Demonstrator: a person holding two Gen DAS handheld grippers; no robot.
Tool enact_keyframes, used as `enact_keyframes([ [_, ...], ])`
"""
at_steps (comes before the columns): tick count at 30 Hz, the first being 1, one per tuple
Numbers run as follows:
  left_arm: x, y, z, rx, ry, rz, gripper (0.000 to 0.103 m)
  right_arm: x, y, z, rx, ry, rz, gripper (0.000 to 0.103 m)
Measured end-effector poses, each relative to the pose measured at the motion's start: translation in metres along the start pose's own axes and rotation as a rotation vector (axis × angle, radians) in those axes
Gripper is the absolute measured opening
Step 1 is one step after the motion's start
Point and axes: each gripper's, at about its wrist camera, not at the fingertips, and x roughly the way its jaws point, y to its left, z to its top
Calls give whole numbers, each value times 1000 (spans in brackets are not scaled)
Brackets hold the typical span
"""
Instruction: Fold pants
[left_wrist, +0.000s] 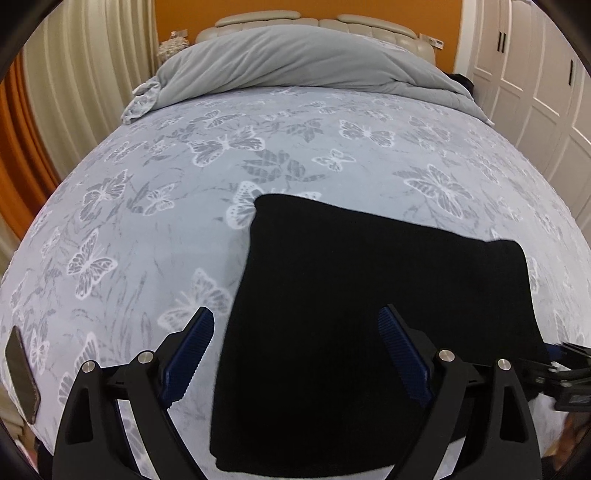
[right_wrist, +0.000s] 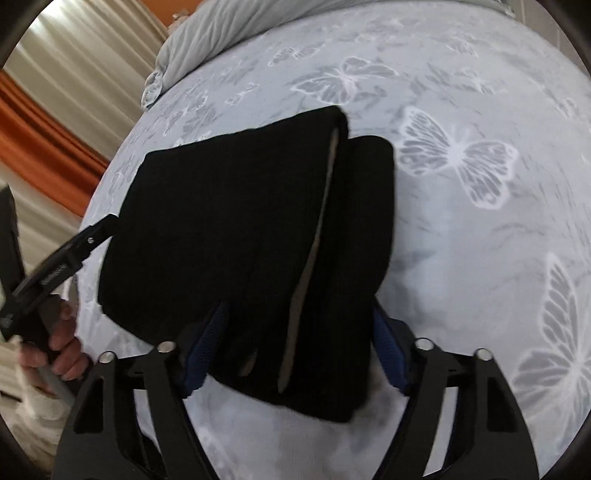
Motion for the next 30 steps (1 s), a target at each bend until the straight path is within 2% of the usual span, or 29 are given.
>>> enact_keyframes([
  [1,0,-2,-1,7,2,1,88,-7,3,3,-4,-19,-4,48],
  [2,-1,-4,-2,14,3,1,88,-16,4,6,-1,-44,11,37],
  [4,-4,-6,-3,20,-3,-1,88,-41,7,11,-7,-105,51,34],
  [6,-8,-5,-4,18,-12,-12,88,-51,10,11,-30,-116,50,34],
  [7,-9,-5,-4,18,-13,-18,89,-45,11,9,-61,-84,19,35],
  [9,-7,-4,-6,24,0,-23,89,-23,4,5,-83,1,-76,51],
  [10,-4,-4,-6,25,12,-25,89,-18,0,3,-64,9,-115,60],
  [11,-2,-3,-6,21,26,-30,89,-18,-4,3,-38,-3,-115,66],
  [13,1,0,-5,-7,51,-55,89,-32,-1,7,-38,-60,-101,65],
  [15,-1,3,-3,-33,45,-69,89,-51,5,9,-63,-158,-94,65],
  [17,-2,3,-2,-35,32,-66,89,-46,4,16,-54,-149,-53,65],
  [19,-2,-1,-2,-20,28,-57,89,-28,2,18,-30,-88,-30,59],
  [21,-1,-5,-3,-4,27,-51,89,0,2,18,-20,-13,-17,44],
  [23,1,-10,-5,16,29,-46,89,7,11,15,-37,-14,-21,36],
  [24,1,-11,-5,20,30,-46,89,4,15,17,-51,-20,-24,20],
  [25,2,-12,-5,23,32,-46,89,-1,20,19,-62,-32,-10,16],
  [28,0,-11,-5,12,23,-52,89,-40,33,23,-97,-133,11,15],
  [30,-5,-8,-3,-4,9,-68,89,-54,29,25,-102,-157,-1,15],
])
